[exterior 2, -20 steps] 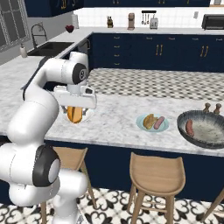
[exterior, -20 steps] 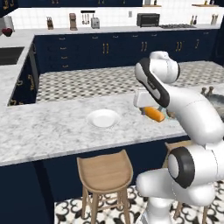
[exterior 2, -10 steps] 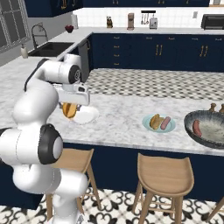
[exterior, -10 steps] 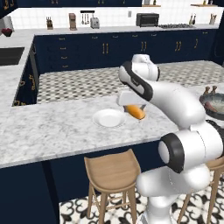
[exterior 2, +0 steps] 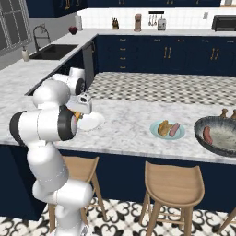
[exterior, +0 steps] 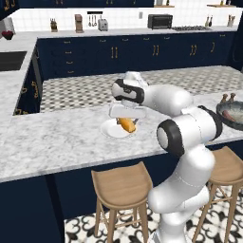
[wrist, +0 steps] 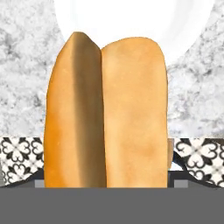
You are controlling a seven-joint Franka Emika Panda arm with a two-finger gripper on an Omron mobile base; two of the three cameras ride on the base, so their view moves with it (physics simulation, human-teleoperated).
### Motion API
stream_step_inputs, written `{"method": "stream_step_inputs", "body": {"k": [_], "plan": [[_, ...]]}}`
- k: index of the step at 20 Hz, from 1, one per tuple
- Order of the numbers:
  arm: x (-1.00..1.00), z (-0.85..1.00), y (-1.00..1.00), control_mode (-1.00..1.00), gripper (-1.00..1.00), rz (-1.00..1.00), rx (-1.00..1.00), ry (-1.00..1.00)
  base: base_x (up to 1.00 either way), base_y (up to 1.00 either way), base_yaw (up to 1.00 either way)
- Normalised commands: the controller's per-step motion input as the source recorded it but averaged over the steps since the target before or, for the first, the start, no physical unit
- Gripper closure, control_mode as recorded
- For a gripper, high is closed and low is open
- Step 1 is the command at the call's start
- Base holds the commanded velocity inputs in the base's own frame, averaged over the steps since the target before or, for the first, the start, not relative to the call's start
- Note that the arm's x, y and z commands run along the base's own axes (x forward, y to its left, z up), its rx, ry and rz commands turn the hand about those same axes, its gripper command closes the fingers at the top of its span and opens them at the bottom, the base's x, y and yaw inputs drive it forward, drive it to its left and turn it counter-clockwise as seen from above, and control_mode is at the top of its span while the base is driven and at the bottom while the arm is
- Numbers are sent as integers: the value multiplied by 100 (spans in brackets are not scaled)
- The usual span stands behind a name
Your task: Place one bun and one sausage from the bowl on each plate.
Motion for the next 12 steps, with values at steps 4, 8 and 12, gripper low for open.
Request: {"method": "stream_step_inputs", "body": {"k": [4, 8, 12], "plan": [[100, -52, 10, -100, 100, -13, 0, 12, 0, 0, 0], [100, -43, 12, -100, 100, -15, 0, 11, 0, 0, 0], [86, -49, 11, -100, 100, -15, 0, 14, 0, 0, 0]]}}
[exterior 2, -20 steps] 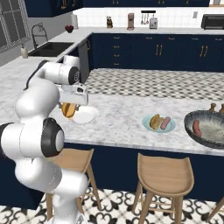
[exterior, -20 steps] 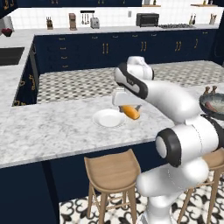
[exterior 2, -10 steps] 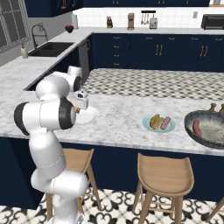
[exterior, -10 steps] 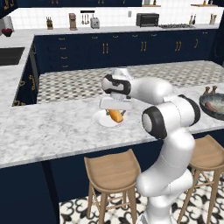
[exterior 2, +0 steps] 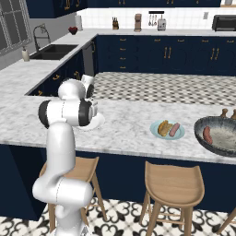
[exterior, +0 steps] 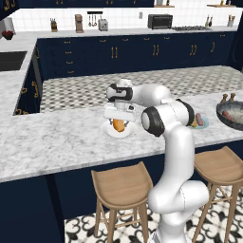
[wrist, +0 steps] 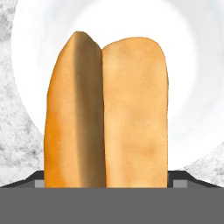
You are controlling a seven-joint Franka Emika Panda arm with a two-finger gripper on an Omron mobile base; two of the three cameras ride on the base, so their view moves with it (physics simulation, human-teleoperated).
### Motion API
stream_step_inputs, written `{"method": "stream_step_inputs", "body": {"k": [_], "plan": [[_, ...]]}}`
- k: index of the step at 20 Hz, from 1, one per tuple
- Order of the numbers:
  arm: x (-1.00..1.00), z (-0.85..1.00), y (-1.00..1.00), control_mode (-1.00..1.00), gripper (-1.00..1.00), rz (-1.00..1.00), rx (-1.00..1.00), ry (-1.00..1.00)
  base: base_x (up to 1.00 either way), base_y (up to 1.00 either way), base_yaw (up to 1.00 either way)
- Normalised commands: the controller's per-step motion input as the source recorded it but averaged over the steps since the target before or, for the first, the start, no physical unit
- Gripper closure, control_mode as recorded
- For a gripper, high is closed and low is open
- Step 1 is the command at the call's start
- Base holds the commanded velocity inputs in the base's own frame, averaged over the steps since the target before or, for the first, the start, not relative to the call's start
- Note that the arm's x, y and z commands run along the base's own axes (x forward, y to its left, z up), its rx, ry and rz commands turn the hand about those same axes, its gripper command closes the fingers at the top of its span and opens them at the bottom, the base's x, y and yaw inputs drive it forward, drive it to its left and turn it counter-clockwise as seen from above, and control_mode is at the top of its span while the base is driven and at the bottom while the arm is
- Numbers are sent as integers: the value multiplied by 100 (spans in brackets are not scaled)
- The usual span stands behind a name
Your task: Place one bun and one sausage from the bowl on each plate.
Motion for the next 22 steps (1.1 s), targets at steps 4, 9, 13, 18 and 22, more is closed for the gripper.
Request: {"method": "stream_step_inputs", "body": {"k": [4, 9, 13, 18, 22], "plan": [[67, -41, 10, -100, 100, -14, -1, 13, 0, 0, 0], [16, -46, 27, -100, -100, -12, -5, 6, 0, 0, 0], [10, -21, 15, -100, -100, -11, -5, 0, 0, 0, 0], [-2, 2, -1, -100, -100, -6, 0, 1, 0, 0, 0], [-38, 48, -8, -100, -100, -1, 0, 16, 0, 0, 0]]}}
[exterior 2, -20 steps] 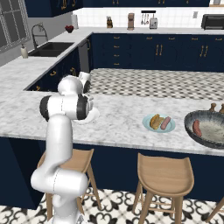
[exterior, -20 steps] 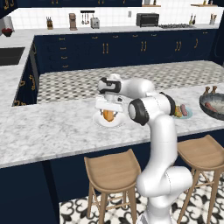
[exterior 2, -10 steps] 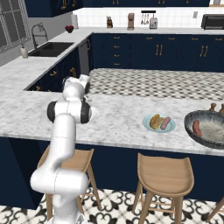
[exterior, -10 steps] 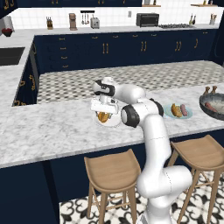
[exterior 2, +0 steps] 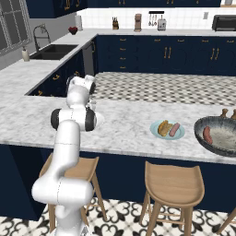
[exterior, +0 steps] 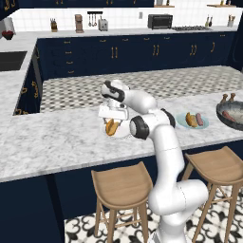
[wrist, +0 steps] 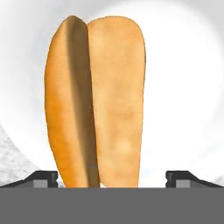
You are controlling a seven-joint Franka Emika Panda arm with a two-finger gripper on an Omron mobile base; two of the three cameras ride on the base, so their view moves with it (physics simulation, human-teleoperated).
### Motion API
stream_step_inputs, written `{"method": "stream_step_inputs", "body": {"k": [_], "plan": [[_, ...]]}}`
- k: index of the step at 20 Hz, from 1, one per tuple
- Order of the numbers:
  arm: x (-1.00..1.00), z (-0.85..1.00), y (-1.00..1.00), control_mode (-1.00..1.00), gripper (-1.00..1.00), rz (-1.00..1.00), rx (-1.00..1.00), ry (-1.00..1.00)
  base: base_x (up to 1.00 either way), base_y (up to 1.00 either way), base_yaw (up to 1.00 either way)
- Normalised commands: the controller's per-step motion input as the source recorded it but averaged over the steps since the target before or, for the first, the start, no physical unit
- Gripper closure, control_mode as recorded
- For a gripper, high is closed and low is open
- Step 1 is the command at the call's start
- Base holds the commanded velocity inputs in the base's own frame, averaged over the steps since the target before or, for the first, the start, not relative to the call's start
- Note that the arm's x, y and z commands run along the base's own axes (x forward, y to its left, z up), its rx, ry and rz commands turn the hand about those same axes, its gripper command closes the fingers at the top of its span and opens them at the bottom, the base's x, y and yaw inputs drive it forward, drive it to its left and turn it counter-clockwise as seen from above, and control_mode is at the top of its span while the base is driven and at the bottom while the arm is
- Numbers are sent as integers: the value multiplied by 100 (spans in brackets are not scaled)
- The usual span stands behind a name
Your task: Place one bun and one sausage from the bowl on each plate.
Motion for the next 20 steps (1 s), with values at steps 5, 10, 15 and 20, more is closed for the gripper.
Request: {"method": "stream_step_inputs", "body": {"k": [5, 10, 15, 20], "plan": [[-68, 82, -20, -100, -100, -1, 2, 11, 0, 0, 0], [-100, 99, -42, -100, -100, -1, 2, -2, 0, 0, 0], [-100, 43, -22, -100, -100, 0, -4, -37, 0, 0, 0], [-100, 1, -2, -100, -100, 0, -15, -74, 0, 0, 0]]}}
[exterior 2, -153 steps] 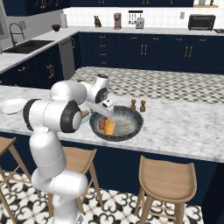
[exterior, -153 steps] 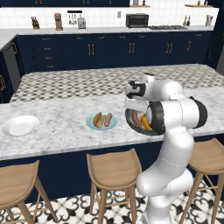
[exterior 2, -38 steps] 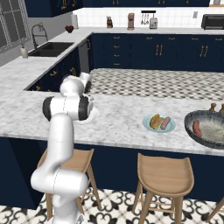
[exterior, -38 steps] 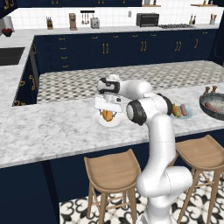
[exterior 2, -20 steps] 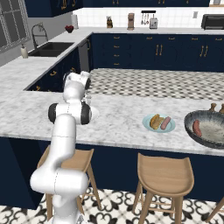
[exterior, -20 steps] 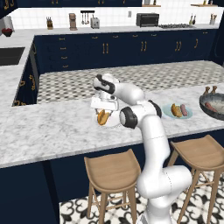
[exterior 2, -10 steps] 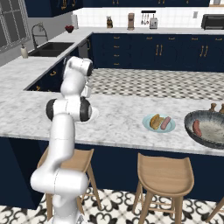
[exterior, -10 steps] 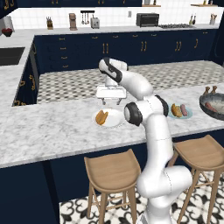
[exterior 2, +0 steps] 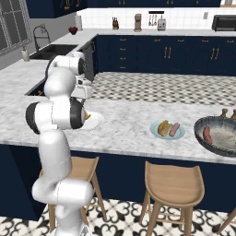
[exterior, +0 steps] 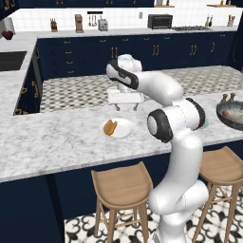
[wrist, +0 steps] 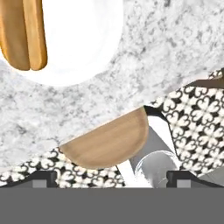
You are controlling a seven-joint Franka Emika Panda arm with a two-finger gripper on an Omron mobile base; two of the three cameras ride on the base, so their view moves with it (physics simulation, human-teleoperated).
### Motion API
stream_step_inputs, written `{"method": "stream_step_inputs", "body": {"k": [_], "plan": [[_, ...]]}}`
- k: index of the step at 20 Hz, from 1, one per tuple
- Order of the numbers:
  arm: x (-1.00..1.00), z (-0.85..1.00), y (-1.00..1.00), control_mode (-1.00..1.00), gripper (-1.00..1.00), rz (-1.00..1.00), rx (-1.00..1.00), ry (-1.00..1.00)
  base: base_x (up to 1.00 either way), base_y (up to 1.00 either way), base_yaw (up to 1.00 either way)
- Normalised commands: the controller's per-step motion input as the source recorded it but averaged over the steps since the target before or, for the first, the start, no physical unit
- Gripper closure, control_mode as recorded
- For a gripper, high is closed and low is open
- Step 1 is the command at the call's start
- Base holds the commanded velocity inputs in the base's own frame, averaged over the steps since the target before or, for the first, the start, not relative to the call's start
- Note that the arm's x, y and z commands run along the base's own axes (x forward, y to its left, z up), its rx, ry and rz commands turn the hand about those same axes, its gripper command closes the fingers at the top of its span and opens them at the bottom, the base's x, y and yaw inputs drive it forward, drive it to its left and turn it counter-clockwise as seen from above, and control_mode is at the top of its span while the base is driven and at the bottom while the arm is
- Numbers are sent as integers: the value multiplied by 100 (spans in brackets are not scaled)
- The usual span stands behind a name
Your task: Place one bun and one sausage from the bowl on each plate.
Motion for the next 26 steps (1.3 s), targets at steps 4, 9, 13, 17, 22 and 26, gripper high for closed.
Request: {"method": "stream_step_inputs", "body": {"k": [4, 9, 13, 17, 22, 26], "plan": [[-100, 20, -29, -100, -100, 0, -2, -55, 0, 0, 0], [-94, 44, -26, -100, -100, -1, 0, -13, 0, 0, 0], [-54, 13, -19, -100, -100, 0, 0, -15, 0, 0, 0], [-42, 0, -16, 100, -100, 0, 0, -9, -42, -42, -2], [0, 0, 0, 100, -100, 0, 0, 0, -8, -100, -1], [0, 0, 0, 100, -100, 0, 0, 0, 13, -100, 0]]}}
